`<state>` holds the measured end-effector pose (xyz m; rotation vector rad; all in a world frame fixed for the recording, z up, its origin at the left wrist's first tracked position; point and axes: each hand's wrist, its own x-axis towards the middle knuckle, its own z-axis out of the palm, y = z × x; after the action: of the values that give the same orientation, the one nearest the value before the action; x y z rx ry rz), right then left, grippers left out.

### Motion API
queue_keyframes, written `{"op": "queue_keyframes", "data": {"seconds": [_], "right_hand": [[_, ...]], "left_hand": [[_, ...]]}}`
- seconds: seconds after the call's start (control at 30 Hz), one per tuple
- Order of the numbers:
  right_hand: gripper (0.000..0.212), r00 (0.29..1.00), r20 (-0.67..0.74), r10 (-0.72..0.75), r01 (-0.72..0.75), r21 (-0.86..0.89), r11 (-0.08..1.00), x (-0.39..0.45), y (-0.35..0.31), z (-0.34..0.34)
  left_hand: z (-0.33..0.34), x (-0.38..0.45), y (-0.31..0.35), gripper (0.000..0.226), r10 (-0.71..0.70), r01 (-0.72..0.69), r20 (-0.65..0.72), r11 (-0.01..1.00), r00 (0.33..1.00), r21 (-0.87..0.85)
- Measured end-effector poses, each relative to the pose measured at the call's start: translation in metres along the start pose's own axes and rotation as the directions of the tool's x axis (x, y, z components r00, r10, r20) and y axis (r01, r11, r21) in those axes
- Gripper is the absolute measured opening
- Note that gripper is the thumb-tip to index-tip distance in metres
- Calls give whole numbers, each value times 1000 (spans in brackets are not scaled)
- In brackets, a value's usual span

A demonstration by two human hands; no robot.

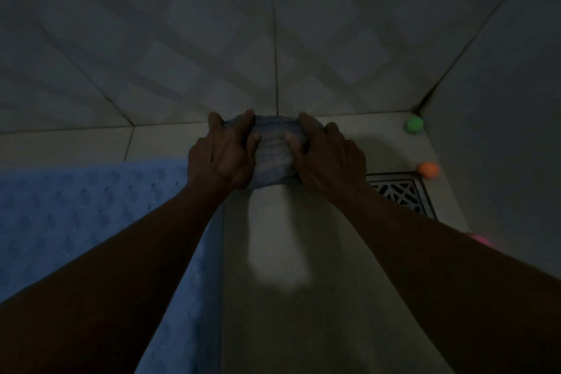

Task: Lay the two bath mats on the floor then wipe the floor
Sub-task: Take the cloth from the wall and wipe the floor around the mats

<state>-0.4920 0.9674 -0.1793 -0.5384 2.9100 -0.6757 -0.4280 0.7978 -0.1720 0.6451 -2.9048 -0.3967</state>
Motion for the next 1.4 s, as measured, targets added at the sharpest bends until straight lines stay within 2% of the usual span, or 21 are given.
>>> {"op": "queue_keyframes", "data": {"seconds": [0.23,0.33,0.43,0.6,0.8,1.4], "right_hand": [[57,990,-139,-34,21,-89,996,33,-3,27],[57,988,-147,-35,16,-127,992,37,-3,37],[61,991,-127,-28,9,-148,989,36,-2,43],[69,998,-59,-25,14,-179,984,35,-1,52],[73,1000,-1,-29,28,-234,972,38,3,56],[74,995,99,-22,48,-270,962,-12,5,47]], "left_hand": [[23,26,-8,45,17,-16,-51,999,999,28],[30,30,-9,47,13,-10,-54,998,998,55],[36,26,-10,54,47,-42,-58,996,997,85],[47,20,-12,62,25,-19,-38,990,999,143],[53,20,-10,62,20,-15,-20,971,1000,239],[39,-32,-5,64,19,-28,43,979,999,202]]}}
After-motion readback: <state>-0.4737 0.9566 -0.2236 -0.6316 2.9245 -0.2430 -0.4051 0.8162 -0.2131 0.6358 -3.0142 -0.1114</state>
